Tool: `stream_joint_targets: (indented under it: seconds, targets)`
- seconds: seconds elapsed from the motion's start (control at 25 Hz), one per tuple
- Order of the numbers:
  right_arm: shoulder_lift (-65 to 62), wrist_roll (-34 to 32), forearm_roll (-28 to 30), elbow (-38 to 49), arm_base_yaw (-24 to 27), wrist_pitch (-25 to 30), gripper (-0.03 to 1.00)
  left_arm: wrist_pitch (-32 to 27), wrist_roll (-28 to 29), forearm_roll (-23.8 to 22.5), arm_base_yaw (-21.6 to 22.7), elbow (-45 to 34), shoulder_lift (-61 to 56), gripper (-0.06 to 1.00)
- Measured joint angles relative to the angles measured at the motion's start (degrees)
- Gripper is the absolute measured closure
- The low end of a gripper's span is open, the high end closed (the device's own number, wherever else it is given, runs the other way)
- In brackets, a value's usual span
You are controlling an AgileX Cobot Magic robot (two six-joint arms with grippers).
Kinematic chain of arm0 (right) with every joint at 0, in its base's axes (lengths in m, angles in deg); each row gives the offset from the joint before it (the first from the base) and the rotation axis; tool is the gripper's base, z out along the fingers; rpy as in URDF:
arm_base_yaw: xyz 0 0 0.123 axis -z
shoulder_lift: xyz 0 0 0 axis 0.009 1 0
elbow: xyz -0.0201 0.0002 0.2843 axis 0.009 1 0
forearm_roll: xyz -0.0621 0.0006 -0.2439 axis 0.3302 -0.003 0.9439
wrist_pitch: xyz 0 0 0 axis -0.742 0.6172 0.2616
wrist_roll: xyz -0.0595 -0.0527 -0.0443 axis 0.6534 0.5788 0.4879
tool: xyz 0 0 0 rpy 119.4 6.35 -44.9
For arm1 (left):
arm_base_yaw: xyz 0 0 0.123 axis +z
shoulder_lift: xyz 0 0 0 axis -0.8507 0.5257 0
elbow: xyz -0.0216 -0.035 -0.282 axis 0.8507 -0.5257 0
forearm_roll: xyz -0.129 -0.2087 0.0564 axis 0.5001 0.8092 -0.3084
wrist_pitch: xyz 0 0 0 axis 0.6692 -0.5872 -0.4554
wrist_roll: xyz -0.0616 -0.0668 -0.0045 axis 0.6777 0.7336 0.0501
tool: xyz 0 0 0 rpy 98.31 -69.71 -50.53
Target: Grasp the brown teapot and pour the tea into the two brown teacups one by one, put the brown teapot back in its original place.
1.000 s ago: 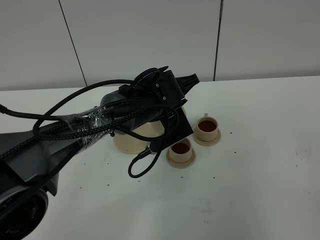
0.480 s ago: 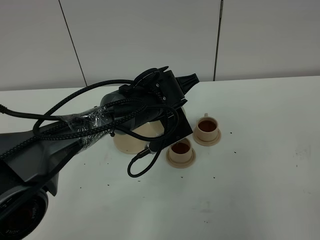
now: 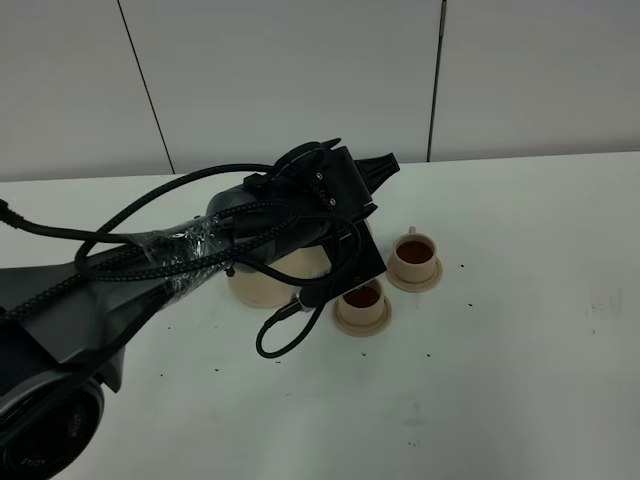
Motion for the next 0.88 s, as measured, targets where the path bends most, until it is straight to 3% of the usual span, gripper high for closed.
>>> stream_joint_targets:
  seconds: [0.88]
  targets:
    - [0.0,0.0,0.0,0.0,0.0,0.0,0.72,0.3,0.6,-1.6,-0.4,0.0,0.1,0.78]
